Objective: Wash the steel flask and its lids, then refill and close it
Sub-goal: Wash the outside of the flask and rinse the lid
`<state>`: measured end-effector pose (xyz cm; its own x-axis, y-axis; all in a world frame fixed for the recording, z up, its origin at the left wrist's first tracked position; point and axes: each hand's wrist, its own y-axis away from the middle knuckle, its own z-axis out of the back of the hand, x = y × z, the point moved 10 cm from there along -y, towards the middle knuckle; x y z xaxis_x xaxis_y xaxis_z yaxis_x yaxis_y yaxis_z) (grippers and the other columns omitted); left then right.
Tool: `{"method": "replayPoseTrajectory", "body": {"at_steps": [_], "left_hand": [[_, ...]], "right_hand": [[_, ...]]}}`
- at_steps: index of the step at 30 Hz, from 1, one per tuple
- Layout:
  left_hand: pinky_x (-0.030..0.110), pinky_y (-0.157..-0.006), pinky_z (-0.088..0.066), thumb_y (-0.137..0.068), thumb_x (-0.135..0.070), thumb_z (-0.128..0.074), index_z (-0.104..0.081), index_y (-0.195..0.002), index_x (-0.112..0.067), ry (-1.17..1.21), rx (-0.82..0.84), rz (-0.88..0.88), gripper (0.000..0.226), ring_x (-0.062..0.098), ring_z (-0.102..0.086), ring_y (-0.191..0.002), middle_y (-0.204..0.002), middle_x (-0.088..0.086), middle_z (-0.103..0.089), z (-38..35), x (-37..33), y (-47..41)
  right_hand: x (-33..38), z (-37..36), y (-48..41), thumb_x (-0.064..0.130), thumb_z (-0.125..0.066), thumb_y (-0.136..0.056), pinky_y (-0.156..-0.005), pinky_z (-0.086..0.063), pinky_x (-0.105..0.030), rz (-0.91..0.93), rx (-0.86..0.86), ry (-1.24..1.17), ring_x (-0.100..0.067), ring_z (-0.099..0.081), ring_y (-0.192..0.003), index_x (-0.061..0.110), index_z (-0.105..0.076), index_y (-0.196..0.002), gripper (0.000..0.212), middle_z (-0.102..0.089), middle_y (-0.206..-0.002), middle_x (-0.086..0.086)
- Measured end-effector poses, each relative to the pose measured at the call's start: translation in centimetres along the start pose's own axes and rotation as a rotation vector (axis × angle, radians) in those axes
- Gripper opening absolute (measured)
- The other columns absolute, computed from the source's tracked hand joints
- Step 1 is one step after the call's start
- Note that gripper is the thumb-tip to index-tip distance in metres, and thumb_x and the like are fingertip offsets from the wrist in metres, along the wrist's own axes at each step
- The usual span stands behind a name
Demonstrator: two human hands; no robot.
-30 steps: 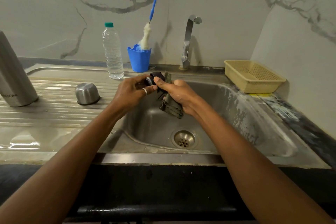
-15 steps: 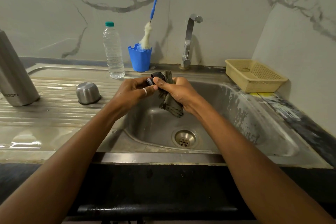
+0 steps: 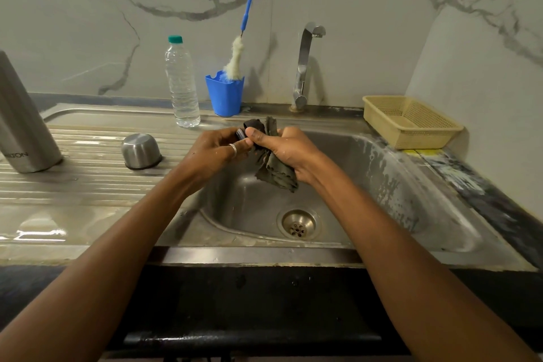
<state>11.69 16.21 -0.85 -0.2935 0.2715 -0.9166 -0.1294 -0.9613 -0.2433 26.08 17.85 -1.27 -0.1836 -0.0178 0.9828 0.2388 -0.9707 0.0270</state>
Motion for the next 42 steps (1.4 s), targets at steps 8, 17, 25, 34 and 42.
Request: {"method": "replayPoseTrajectory", "body": {"at_steps": [8, 17, 25, 34, 42], "left_hand": [[0.044, -0.095, -0.057, -0.079, -0.011, -0.082, -0.049, -0.132, -0.015, -0.188, -0.126, 0.096, 0.063, 0.021, -0.067, -0.108, -0.118, 0.006, -0.069, 1.0, 2.2, -0.4], [0.024, -0.084, -0.041, -0.086, -0.015, -0.078, -0.054, -0.136, -0.015, -0.371, -0.252, -0.037, 0.055, 0.012, -0.058, -0.103, -0.113, -0.006, -0.061, 1.6, -0.2, -0.1], [0.025, -0.085, -0.041, -0.085, -0.012, -0.078, -0.055, -0.135, -0.014, -0.493, -0.236, -0.054, 0.054, 0.015, -0.057, -0.103, -0.121, 0.006, -0.065, 1.3, -0.3, -0.2], [0.026, -0.083, -0.042, -0.086, -0.009, -0.075, -0.057, -0.134, -0.01, -0.489, -0.294, -0.085, 0.051, 0.017, -0.06, -0.099, -0.118, 0.01, -0.067, 2.5, -1.1, 0.2], [0.024, -0.08, -0.039, -0.086, -0.009, -0.075, -0.057, -0.132, -0.009, -0.551, -0.258, -0.054, 0.05, 0.013, -0.054, -0.095, -0.117, 0.011, -0.068, 1.1, -1.2, 0.0]], "right_hand": [[3.0, -1.2, 0.4, 0.03, -0.082, -0.082, -0.095, -0.047, -0.024, 0.349, -0.048, 0.515, -0.014, -0.064, -0.113, 0.021, -0.058, -0.141, 0.064, -0.07, -0.125, 0.001], [3.8, 0.8, 0.3, 0.021, -0.064, -0.095, -0.097, -0.045, -0.028, 0.226, -0.016, 0.423, -0.014, -0.055, -0.116, 0.01, -0.041, -0.152, 0.062, -0.054, -0.142, -0.008], [6.4, 0.6, 0.9, 0.014, -0.059, -0.097, -0.094, -0.036, -0.014, 0.507, -0.225, 0.6, -0.007, -0.05, -0.11, 0.011, -0.054, -0.143, 0.047, -0.057, -0.129, -0.005], [7.2, -1.8, 2.3, 0.006, -0.07, -0.088, -0.086, -0.047, -0.012, 0.732, -0.242, 0.654, -0.01, -0.064, -0.096, 0.014, -0.075, -0.115, 0.028, -0.073, -0.108, -0.003], [7.0, -1.3, 2.6, 0.004, -0.07, -0.088, -0.095, -0.048, -0.02, 0.744, -0.278, 0.673, -0.014, -0.066, -0.103, 0.011, -0.074, -0.118, 0.031, -0.073, -0.113, -0.006]]}}
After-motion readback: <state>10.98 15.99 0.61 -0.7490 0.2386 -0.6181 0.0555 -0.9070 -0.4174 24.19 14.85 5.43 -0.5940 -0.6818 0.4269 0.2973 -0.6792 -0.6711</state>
